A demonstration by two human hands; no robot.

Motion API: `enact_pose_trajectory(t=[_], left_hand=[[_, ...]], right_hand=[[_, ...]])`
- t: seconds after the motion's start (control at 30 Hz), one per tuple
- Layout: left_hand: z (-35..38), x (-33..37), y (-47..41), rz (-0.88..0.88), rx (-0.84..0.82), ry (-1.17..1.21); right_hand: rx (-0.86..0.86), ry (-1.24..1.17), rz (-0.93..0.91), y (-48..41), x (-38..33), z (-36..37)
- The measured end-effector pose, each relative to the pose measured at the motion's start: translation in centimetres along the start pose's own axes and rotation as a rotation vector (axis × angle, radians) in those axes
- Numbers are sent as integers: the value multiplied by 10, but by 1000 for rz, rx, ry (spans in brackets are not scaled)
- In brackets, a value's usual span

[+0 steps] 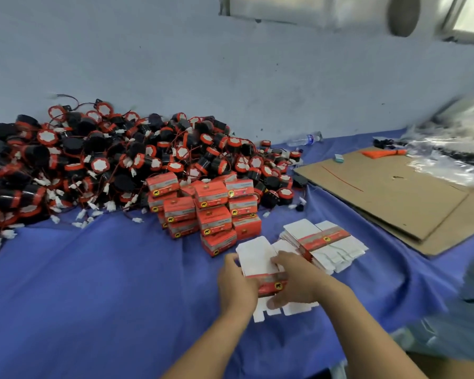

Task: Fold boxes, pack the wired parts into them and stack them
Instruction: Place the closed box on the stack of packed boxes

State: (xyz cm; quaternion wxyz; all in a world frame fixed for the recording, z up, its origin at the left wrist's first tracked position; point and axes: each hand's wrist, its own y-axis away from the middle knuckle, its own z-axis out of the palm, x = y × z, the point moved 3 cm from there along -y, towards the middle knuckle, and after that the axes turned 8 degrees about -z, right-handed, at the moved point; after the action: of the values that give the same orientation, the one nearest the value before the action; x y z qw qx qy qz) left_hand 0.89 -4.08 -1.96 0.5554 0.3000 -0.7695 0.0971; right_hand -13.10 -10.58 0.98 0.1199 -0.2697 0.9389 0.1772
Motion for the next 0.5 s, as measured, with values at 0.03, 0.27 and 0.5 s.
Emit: enact_pose_trajectory(t=[0.03,0.27,0.5], left_hand=[[-1,0,2,-4,17,29],[1,1,-7,-174,7,453],[14,4,-12,-83,-14,455]], right_hand=[[36,-21,1,1,0,0],[306,-134,-17,6,-4,-9],[334,-214,-16,-7,1,-10]])
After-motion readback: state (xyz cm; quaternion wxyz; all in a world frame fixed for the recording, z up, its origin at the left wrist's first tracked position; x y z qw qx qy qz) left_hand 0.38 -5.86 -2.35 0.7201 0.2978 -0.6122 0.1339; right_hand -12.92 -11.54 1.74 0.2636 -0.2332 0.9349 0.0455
